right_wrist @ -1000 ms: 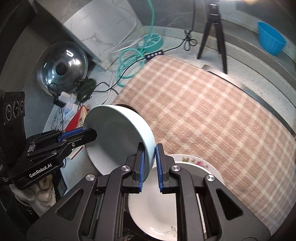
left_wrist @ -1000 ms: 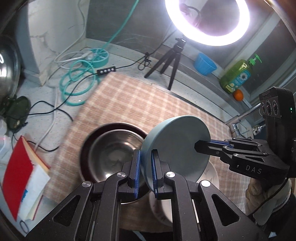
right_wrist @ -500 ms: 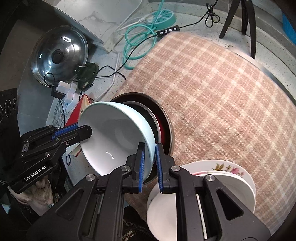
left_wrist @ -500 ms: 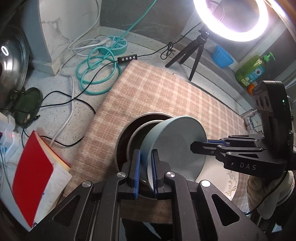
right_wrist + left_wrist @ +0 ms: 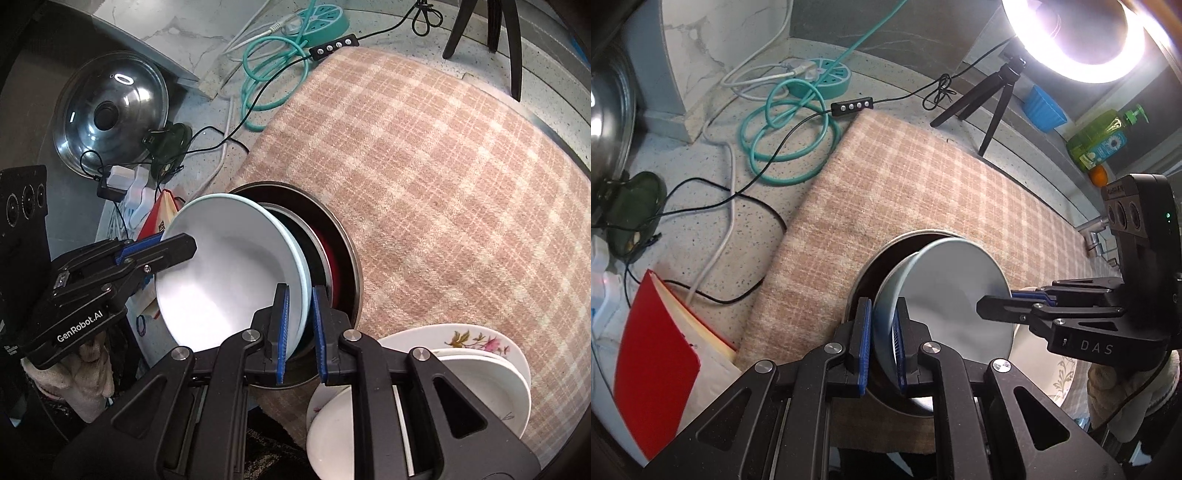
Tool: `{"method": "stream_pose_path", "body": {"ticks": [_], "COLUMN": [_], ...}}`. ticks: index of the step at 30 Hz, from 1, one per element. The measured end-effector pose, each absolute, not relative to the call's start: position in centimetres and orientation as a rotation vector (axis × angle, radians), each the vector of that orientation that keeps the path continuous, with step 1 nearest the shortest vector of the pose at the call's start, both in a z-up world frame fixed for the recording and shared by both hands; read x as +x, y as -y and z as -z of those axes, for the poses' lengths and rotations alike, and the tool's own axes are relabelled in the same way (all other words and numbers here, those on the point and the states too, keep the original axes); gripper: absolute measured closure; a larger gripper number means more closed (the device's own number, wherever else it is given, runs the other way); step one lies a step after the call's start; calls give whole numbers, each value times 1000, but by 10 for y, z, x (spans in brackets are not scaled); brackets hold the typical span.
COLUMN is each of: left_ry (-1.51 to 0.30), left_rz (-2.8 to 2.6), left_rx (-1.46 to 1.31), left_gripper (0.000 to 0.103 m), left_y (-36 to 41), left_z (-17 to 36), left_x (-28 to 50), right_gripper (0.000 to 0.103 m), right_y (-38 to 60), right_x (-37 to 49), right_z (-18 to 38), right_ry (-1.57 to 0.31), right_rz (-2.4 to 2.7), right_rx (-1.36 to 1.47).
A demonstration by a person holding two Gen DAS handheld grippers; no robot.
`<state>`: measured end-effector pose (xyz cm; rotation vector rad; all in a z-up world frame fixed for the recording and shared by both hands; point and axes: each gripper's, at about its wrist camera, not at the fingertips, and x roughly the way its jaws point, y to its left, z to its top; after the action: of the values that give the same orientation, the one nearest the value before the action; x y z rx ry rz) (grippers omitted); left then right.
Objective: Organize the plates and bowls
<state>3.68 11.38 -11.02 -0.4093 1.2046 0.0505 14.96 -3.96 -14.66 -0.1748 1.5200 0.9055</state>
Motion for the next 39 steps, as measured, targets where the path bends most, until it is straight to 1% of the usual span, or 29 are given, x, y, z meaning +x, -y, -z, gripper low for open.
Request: {"method": "stream_pose_path", "body": {"ticks": [7,16,17,21,22,23,25,28,31,33,35,39], "left_ry": [-1180,-1178,-1176,-1152,-1144,-1136,-1128,-1134,-1147,-1151,-1151,-1141], "left_rz": [-34,-22,-21,-31,-36,-39,-47,-54,-60,-57,-52,-47], "left_rx": [-383,-399,-399,-425,-433,-440,-454,-479,-500,-505,-505,-494], "left_gripper": [90,89,89,89,89,89,89,89,89,89,89,89], "left_y": [-117,-119,-120,-129,-132,-135,-140,-146,-148,-148,-146,-144], "left_z": [102,107,106,100,98,97,96,101,108,110,110,105], "left_x": [40,39,38,33,31,28,24,17,12,10,9,9], "right_gripper": [89,89,86,83,79,73,69,69,69,69,77,79], "right_y": [47,50,51,61,64,68,76,88,98,95,89,82], "right_x": [146,146,145,145,146,146,148,151,154,153,151,149], "right_z": [141,137,134,124,121,118,113,108,109,107,107,110], "right_ry": [-1518,-1488,-1467,-1433,-1422,-1410,-1390,-1355,-1376,-1368,-1368,-1383], "right_rz": [-897,-875,-866,-879,-877,-876,-869,-819,-826,-827,-844,-859], "right_rx": [-140,-148,-162,-110,-97,-81,-49,-26,61,51,37,34]}}
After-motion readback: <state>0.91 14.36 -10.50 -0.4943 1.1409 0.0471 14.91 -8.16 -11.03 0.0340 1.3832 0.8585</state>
